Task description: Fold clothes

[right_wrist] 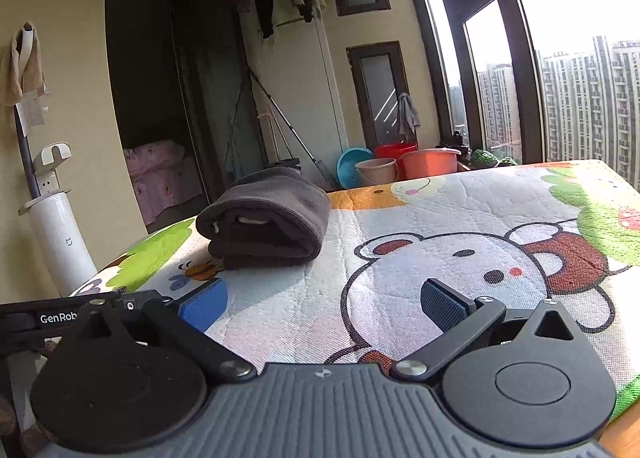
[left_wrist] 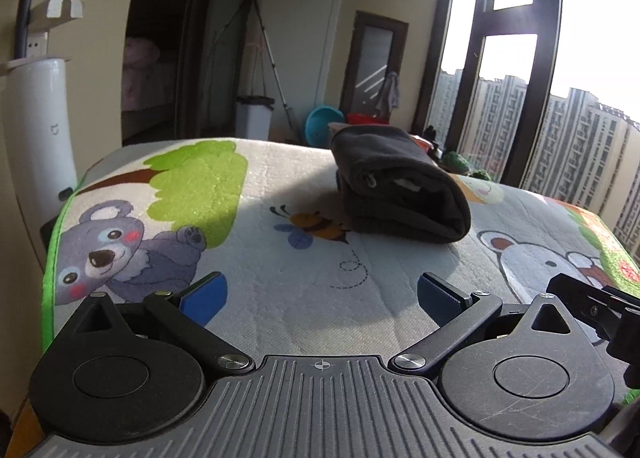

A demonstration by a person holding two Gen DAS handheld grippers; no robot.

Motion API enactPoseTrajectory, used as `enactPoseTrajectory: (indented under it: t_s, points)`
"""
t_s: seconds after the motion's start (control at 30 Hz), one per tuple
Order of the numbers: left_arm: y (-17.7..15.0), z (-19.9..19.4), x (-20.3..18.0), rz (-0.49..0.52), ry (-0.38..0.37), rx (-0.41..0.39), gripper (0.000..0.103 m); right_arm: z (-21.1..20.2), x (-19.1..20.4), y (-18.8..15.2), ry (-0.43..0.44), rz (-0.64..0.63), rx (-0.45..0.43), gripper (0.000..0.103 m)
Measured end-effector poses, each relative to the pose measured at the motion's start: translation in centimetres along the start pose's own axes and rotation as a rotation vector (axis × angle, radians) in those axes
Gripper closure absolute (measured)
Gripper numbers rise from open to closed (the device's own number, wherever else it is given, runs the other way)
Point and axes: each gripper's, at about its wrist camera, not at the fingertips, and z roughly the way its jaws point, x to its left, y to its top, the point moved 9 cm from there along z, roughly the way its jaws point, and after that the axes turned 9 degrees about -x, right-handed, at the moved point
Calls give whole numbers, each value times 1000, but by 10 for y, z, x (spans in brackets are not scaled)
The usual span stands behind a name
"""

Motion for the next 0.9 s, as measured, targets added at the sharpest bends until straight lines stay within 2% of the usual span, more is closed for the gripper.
enactPoseTrajectory:
  t_s: [0.1, 0.3, 0.9]
  points:
    - [-1, 1, 3, -18, 3, 7, 0, 0, 2, -1, -1, -8, 3, 0]
    - [0, -2, -6, 55, 11, -10, 0, 1, 3, -2, -3, -15, 8, 0]
    - [-2, 3, -6, 62, 18, 25, 0, 2, 6, -5, -8, -36, 27, 0]
